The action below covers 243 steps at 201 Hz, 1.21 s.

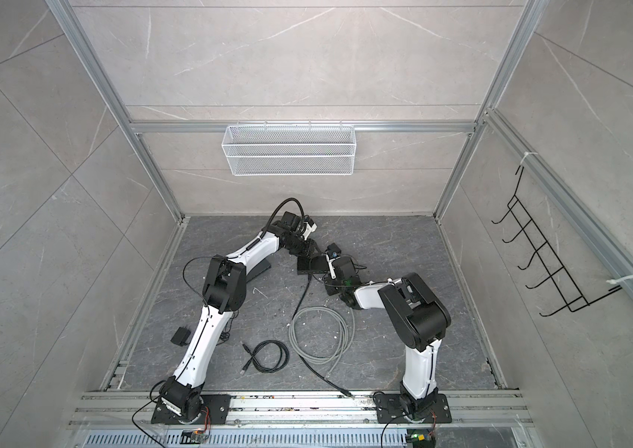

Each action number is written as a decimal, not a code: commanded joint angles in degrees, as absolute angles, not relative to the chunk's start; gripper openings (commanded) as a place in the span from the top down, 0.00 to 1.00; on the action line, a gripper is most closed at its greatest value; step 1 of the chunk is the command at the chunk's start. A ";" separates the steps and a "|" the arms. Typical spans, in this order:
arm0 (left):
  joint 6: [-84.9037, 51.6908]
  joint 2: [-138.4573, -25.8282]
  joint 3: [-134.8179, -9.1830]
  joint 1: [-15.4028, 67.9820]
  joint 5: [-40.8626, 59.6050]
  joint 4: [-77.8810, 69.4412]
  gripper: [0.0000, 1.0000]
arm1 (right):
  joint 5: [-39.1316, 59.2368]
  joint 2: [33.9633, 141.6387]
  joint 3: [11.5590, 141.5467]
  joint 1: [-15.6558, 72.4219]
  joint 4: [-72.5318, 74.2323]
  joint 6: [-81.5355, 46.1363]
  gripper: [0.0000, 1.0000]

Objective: Insert the plug into the switch port

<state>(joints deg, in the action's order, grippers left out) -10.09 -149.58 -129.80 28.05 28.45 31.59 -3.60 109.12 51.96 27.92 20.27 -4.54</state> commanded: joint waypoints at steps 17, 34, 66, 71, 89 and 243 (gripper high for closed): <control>-11.07 -148.65 -124.89 28.69 31.77 36.94 0.59 | -3.17 109.26 57.57 27.53 11.59 -4.68 0.87; -11.15 -148.20 -124.31 28.74 32.51 36.92 0.60 | -2.86 109.46 58.34 27.47 10.58 -4.45 0.87; -11.77 -147.51 -123.18 28.82 35.29 37.20 0.63 | -3.71 109.70 60.21 27.42 8.16 -4.78 0.87; -11.77 -147.35 -122.73 29.03 35.79 37.25 0.64 | -4.00 109.61 60.33 27.42 7.94 -5.01 0.87; -12.00 -146.38 -120.72 29.46 37.26 36.93 0.64 | -4.58 109.69 60.58 27.51 7.56 -5.36 0.87; -14.67 -145.35 -118.74 28.60 34.01 35.43 0.64 | -11.06 105.09 45.82 32.38 27.58 -0.30 0.87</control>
